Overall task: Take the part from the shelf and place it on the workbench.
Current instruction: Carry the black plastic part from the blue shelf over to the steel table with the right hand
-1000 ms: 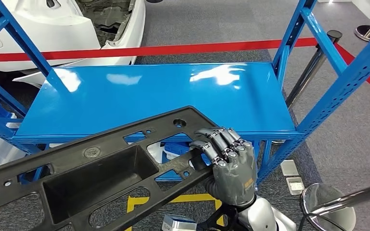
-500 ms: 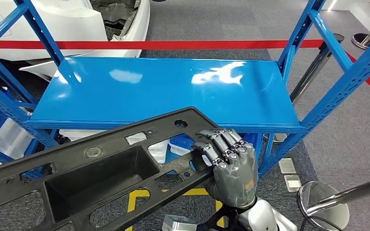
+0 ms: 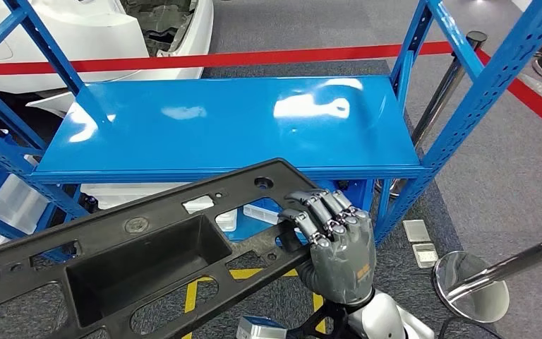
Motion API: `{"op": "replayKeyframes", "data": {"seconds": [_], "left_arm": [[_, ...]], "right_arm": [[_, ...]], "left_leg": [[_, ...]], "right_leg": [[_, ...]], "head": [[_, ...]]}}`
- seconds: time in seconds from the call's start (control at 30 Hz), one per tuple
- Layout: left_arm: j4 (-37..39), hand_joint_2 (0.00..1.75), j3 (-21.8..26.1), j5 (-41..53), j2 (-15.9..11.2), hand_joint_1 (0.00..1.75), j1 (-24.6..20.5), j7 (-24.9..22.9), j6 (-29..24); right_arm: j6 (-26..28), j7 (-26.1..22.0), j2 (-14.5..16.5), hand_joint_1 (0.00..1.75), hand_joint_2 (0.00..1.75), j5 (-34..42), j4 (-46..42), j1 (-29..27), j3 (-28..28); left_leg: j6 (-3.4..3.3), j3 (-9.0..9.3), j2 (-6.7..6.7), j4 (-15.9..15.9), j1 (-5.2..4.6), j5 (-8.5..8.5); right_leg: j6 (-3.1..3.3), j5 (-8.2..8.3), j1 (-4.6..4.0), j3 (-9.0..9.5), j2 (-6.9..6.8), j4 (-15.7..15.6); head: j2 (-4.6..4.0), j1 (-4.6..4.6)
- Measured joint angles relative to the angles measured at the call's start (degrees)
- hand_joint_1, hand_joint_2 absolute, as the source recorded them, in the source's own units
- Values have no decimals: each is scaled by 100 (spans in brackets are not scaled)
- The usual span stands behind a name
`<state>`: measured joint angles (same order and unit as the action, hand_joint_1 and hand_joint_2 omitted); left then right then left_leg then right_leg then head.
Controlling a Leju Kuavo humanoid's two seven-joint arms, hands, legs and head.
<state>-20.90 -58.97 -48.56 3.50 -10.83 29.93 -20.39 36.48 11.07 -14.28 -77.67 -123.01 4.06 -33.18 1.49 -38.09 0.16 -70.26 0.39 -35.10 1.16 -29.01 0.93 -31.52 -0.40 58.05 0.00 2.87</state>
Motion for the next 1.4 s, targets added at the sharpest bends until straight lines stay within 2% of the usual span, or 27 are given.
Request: {"op": "replayKeyframes", "data": {"seconds": [0.03,0.07,0.1,0.17,0.2,0.23,0.27,0.37,0.4,0.47,0.53,0.57,0.6,0.63,0.7,0.73,0.77,0.83,0.97,1.03,1.13,1.17,1.2,1.27,1.3,1.33,1.4], "left_arm": [[0,175,0,1,0,0,2,-1,0],[0,175,0,1,0,0,4,-1,0],[0,175,0,1,0,0,5,-1,0],[0,175,1,3,0,0,-3,-1,1],[0,175,2,4,0,0,-10,-1,1],[0,175,2,6,0,0,-14,-1,3],[0,175,1,8,0,0,-14,-1,7],[0,175,1,12,3,0,-10,-1,15],[0,175,2,14,4,0,-16,-1,15],[0,175,2,20,7,0,-24,-1,16],[0,175,2,29,8,0,-20,-1,17],[0,175,2,33,9,0,-18,-1,17],[0,175,2,37,9,0,-17,-1,17],[0,175,2,41,10,0,-17,-1,18],[0,175,2,48,12,0,-20,-1,19],[0,175,2,50,13,0,-22,-1,20],[0,175,2,52,13,0,-23,-1,20],[0,175,2,55,13,0,-24,-1,20],[0,175,2,56,13,0,-23,-1,20],[0,175,2,56,13,0,-20,-1,20],[0,175,3,47,13,0,-18,-1,19],[0,175,3,42,13,0,-17,-1,18],[0,175,4,38,13,0,-17,-1,17],[0,175,11,33,13,0,-23,1,17],[0,175,20,30,13,0,-31,3,17],[0,175,29,27,13,0,-38,7,17],[1,175,44,21,13,0,-42,13,17]], "right_arm": [[0,1,1,175,175,-1,1,-5,0],[0,2,1,175,175,-2,1,-9,0],[0,3,1,175,175,-3,2,-12,0],[0,8,2,175,175,-9,2,-16,0],[0,13,2,175,175,-13,2,-16,0],[1,17,3,175,175,-19,2,-17,0],[2,22,3,175,175,-27,2,-18,1],[6,32,5,175,175,-48,2,-30,4],[8,35,5,175,175,-60,2,-36,7],[11,38,5,175,175,-79,2,-46,11],[13,41,5,175,175,-89,2,-61,15],[13,43,5,175,175,-91,3,-69,16],[13,45,5,175,175,-92,3,-76,18],[13,49,5,175,175,-95,4,-79,19],[13,55,5,175,175,-101,4,-77,21],[13,57,5,175,175,-103,4,-76,23],[13,58,5,175,175,-105,4,-76,25],[13,58,6,175,175,-106,4,-77,27],[13,58,7,175,175,-106,4,-77,28],[13,58,9,175,175,-106,4,-76,29],[7,58,32,175,175,-103,5,-69,31],[4,58,40,175,175,-99,6,-69,31],[2,58,42,175,175,-94,6,-68,31],[-4,58,45,175,175,-83,6,-57,31],[-7,58,48,175,175,-78,7,-43,31],[-10,58,50,175,175,-68,7,-26,31],[-15,58,56,175,175,-40,9,4,31]], "left_leg": [[20,-69,0,-303,13,-140],[30,-58,1,-437,21,-164],[32,64,1,-351,26,-76],[8,569,-3,402,32,224],[-13,811,-8,815,24,320],[-39,963,-14,1104,13,368],[-61,1017,-20,1242,0,366],[-157,971,-10,1300,-2,443],[-207,938,3,1319,8,489],[-286,842,28,1339,15,584],[-314,715,37,1317,0,658],[-313,651,40,1298,-5,691],[-305,592,41,1275,-6,716],[-293,541,41,1246,-4,737],[-261,459,39,1179,-4,763],[-233,430,38,1151,-10,779],[-201,407,37,1131,-16,799],[-143,384,35,1121,-19,841],[-116,379,35,1128,-13,866],[-76,348,27,1086,-19,826],[48,6,10,-76,12,34],[65,-10,10,-358,20,-115],[57,139,10,-229,20,-10],[14,648,5,529,17,261],[-12,863,0,901,8,338],[-39,997,-4,1158,-5,370],[-91,1030,-8,1303,-32,389]], "right_leg": [[-1,34,-3,-53,-3,7],[-6,66,-6,-102,-5,17],[-16,93,-5,-149,-5,31],[-46,132,-3,-223,-2,74],[-70,149,-7,-255,0,99],[-100,169,-11,-276,0,115],[-131,193,-15,-292,0,122],[-231,221,-11,-325,6,136],[-257,118,-8,-367,12,226],[-291,-320,1,-554,22,729],[-320,-733,1,-771,25,1437],[-331,-787,2,-794,25,1646],[-336,-723,3,-714,25,1645],[-334,-578,4,-526,24,1427],[-312,-318,-2,6,26,615],[-294,-261,-12,194,31,285],[-277,-253,-24,290,36,86],[-250,-256,-43,280,44,28],[-230,-244,-50,262,46,33],[-173,-193,-29,226,39,13],[-34,15,-5,-14,1,-7],[-23,69,-10,-96,-6,4],[-31,99,-12,-145,-7,17],[-61,142,-15,-221,-5,52],[-85,164,-21,-253,-4,73],[-115,189,-26,-275,-4,89],[-180,246,-27,-300,-8,96]], "head": [[0,-7],[0,-10],[0,-13],[0,-17],[0,-19],[0,-19],[0,-22],[0,-25],[0,-14],[0,19],[0,49],[0,54],[0,57],[0,61],[0,77],[0,82],[0,84],[0,76],[0,70],[0,63],[0,-7],[0,-26],[0,-27],[0,-27],[0,-26],[0,-26],[0,-26]]}}
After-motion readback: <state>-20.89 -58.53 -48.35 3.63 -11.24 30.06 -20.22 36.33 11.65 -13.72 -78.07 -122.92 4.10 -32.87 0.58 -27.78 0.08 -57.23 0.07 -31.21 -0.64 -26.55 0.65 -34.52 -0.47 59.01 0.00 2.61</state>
